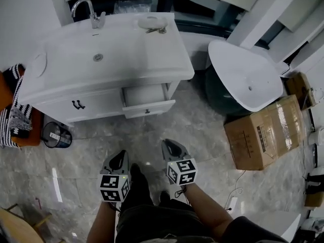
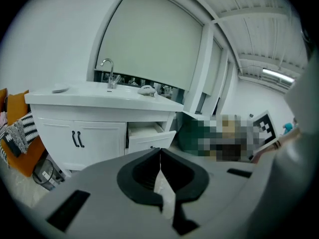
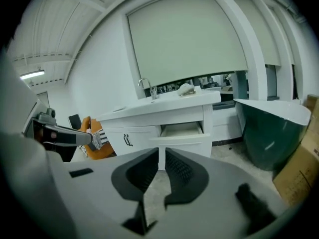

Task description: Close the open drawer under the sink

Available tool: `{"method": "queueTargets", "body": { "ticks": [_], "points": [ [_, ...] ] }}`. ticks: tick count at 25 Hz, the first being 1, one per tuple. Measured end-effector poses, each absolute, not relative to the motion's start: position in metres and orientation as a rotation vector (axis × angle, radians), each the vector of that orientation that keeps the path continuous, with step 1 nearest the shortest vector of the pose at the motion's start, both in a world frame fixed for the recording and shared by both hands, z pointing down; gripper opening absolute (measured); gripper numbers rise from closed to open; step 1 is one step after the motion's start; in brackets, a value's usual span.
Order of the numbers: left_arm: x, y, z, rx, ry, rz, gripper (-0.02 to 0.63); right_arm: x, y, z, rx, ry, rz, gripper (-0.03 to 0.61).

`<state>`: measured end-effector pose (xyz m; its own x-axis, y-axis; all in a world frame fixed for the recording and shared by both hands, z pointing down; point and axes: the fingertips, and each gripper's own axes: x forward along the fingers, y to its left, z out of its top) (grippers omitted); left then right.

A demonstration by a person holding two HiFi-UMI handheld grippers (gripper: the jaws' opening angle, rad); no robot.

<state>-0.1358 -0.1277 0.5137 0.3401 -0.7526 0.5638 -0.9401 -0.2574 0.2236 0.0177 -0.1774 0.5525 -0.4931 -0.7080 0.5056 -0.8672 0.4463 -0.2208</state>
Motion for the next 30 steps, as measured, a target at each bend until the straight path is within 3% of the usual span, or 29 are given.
{"method": "queueTargets", "body": {
  "ticks": [8,9,11,17,30],
  "points": [
    [-0.179,-0.191,0.571,2.026,-1.376,0.538,0.015,-0.018,-0.243,0.618,1.4,-2.184,0.719,0.039],
    [-0.182,-0.197,0.575,2.027,-1.364,0.544,0.015,-0.02,-0.248,0.623,1.408,-2.17,0.723,0.054],
    [-0.189,-0.209,0.584,2.032,-1.348,0.558,0.015,-0.025,-0.261,0.632,1.424,-2.153,0.726,0.14],
    [-0.198,-0.241,0.619,2.003,-1.348,0.556,0.015,-0.03,-0.302,0.674,1.448,-2.103,0.719,0.187],
    [-0.19,-0.275,0.687,1.906,-1.411,0.553,0.015,-0.04,-0.365,0.765,1.362,-2.084,0.694,0.176]
  ]
}}
